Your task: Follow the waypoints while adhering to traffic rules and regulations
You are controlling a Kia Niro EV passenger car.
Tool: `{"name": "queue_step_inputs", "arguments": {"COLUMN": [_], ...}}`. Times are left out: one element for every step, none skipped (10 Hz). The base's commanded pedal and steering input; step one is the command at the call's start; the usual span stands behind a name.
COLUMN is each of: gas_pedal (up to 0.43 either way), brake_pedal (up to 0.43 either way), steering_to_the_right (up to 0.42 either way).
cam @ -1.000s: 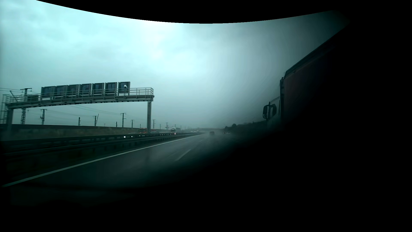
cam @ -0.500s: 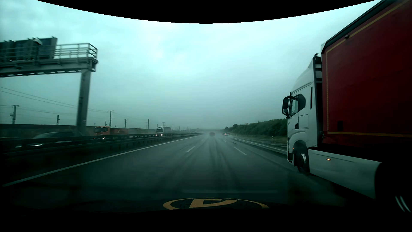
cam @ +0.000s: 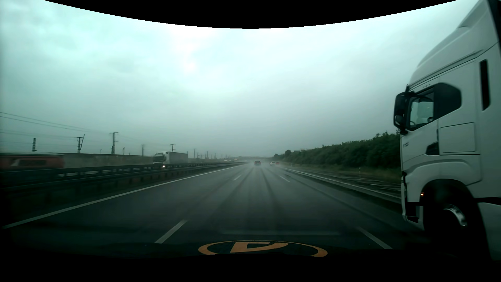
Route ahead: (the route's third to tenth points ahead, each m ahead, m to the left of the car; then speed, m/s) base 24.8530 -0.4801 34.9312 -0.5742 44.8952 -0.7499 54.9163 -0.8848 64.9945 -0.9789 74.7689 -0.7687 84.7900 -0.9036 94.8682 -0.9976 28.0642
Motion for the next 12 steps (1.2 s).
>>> {"name": "queue_step_inputs", "arguments": {"gas_pedal": [0.157, 0.150, 0.150, 0.150, 0.150, 0.150, 0.150, 0.150, 0.150, 0.150, 0.150, 0.150], "brake_pedal": [0.000, 0.000, 0.000, 0.000, 0.000, 0.000, 0.000, 0.000, 0.000, 0.000, 0.000, 0.000], "steering_to_the_right": [-0.001, -0.001, -0.001, -0.001, -0.001, -0.001, -0.001, -0.001, -0.001, -0.001, -0.001, -0.001]}}
